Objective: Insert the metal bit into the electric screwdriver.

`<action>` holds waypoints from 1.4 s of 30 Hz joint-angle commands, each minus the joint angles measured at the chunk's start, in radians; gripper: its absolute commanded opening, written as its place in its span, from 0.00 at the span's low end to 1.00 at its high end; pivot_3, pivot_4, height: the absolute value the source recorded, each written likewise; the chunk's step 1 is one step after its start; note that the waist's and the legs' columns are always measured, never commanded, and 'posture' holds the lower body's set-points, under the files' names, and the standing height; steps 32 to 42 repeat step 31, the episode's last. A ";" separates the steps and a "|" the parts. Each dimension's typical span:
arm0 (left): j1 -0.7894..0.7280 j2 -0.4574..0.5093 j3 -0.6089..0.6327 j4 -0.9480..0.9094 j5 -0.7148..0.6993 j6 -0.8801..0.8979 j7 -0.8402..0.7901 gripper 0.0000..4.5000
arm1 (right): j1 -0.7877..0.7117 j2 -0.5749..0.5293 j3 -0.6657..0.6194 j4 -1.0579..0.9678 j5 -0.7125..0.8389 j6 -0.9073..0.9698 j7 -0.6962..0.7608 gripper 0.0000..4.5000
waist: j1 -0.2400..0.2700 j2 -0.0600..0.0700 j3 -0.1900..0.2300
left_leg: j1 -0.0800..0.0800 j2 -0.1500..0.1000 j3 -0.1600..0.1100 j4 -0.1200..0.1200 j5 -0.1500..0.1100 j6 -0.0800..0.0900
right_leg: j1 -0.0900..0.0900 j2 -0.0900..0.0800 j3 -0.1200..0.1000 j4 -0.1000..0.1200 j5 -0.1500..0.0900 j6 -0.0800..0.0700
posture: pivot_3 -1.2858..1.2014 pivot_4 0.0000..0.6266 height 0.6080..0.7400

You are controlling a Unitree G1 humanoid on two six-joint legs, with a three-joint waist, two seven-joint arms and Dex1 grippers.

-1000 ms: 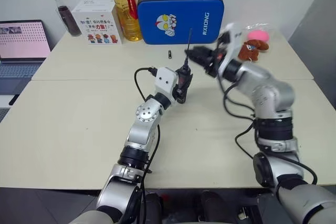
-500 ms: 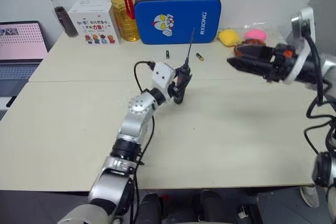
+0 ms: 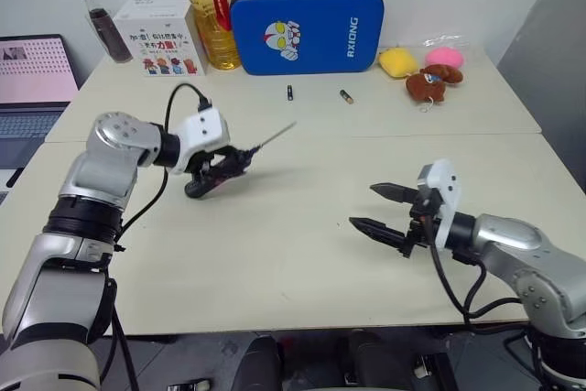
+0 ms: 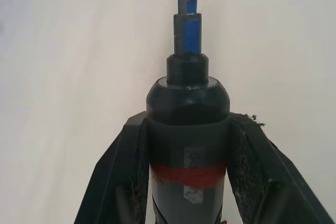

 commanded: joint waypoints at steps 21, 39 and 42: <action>0.139 0.046 0.214 -0.108 -0.135 0.133 -0.062 0.99 | -0.081 -0.080 0.026 0.189 -0.098 -0.163 0.132 1.00 | -0.016 -0.001 0.002 | 0.000 0.001 0.001 -0.001 0.000 0.000 | -0.001 0.000 0.001 0.001 0.000 -0.001 | 0.52 0.24 1.00; 0.540 0.279 0.513 -0.423 -0.272 0.388 -0.001 0.99 | -0.191 -0.201 0.007 0.410 -0.107 -0.231 0.345 1.00 | -0.001 -0.001 0.003 | 0.001 0.002 -0.001 0.000 0.000 0.000 | 0.000 -0.001 0.001 0.002 0.000 -0.001 | 0.52 0.24 1.00; 0.540 0.279 0.513 -0.423 -0.272 0.388 -0.001 0.99 | -0.191 -0.201 0.007 0.410 -0.107 -0.231 0.345 1.00 | -0.001 -0.001 0.003 | 0.001 0.002 -0.001 0.000 0.000 0.000 | 0.000 -0.001 0.001 0.002 0.000 -0.001 | 0.52 0.24 1.00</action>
